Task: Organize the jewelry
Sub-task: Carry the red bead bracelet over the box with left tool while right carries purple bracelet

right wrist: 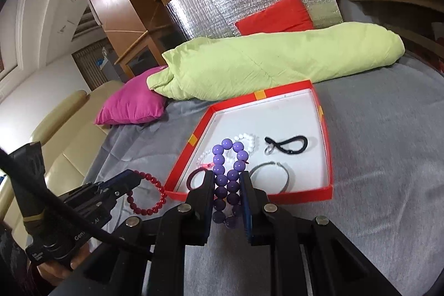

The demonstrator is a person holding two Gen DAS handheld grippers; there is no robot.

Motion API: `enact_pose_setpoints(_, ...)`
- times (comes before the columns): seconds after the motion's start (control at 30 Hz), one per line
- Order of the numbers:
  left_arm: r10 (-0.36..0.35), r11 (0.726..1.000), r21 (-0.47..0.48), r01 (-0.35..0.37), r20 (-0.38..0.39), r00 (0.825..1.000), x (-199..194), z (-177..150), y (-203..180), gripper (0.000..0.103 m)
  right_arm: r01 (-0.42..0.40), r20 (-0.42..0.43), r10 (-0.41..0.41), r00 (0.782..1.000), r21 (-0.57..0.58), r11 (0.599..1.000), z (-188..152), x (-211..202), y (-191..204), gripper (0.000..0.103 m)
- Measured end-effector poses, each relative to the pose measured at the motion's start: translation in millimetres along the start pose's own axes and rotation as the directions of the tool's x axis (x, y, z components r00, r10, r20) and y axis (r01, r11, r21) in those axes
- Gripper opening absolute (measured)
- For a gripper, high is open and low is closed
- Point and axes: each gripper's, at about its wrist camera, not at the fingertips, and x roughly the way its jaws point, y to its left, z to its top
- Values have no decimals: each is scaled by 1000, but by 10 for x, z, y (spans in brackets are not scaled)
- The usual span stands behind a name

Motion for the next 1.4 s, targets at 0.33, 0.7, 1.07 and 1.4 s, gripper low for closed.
enact_pose_setpoints(0.33,48,997,63,-50,28,998,93,220,-103,10,28,31,-27,999,-21,999,292,75,-22,19)
enact_pose_setpoints(0.7,74,991,112,-79,47,996,286,425,-224,10,47,38,-47,998,-1,999,558,297,-130,19)
enact_pose_setpoints(1.07,100,986,128,-107,54,993,626,674,-193,10,58,5,-58,998,59,997,781,699,-359,19)
enact_pose_setpoints(1.4,109,988,104,-111,27,994,1074,897,-65,10,67,-21,-65,998,104,992,889,1039,-517,19)
